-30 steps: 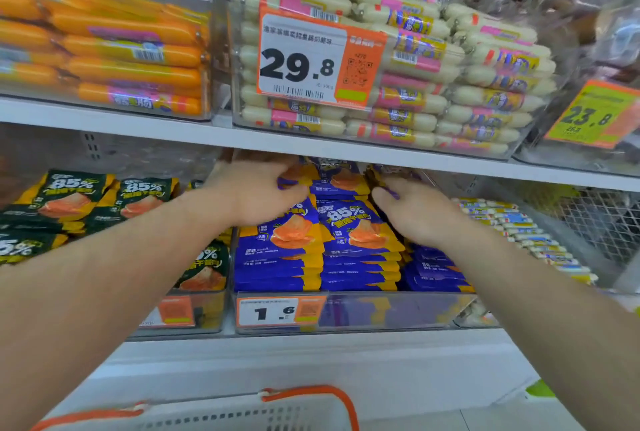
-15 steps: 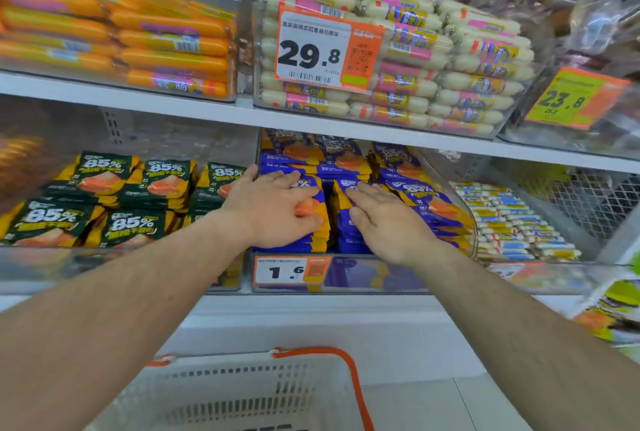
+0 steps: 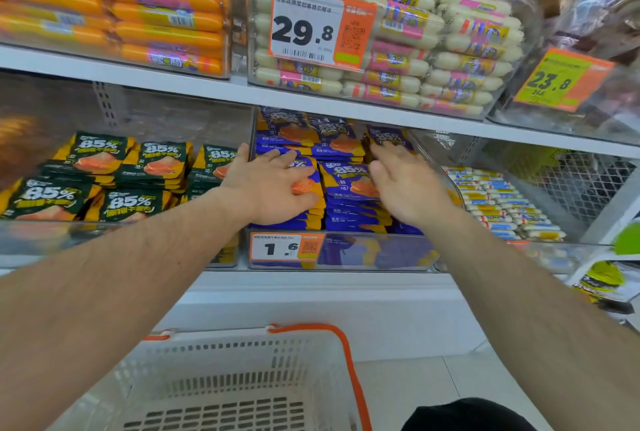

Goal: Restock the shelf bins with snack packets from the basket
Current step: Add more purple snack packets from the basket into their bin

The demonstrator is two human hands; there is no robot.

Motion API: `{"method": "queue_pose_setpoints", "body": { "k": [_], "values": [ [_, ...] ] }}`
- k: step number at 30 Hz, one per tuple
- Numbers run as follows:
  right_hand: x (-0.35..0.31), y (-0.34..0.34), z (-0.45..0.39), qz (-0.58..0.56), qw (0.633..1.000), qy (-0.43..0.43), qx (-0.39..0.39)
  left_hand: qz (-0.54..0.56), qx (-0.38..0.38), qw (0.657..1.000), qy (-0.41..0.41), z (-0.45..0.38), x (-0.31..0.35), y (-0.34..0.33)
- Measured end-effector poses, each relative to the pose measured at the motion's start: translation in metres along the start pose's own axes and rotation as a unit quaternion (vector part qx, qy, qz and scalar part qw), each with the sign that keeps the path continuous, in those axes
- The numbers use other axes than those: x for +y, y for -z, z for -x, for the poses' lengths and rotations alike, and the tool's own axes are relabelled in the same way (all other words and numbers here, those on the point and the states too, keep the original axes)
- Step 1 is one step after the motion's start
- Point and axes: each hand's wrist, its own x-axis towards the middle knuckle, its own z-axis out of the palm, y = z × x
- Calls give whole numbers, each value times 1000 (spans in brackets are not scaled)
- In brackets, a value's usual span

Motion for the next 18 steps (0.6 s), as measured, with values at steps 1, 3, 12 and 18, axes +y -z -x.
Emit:
{"method": "queue_pose_setpoints", "body": {
  "k": [1,3,12,18],
  "values": [
    [11,2,0,14,999,-33,-8,0,0,1000,-2,0,0,0],
    [29,1,1,42,994,-77,-72,0,2,1000,-5,0,0,0],
    [-27,21,4,21,998,7,50,124,69,990,-19,18,-8,5],
    [-165,12,7,-102,987,127,0,153,171,972,39,80,-107,-2]
  ]
}}
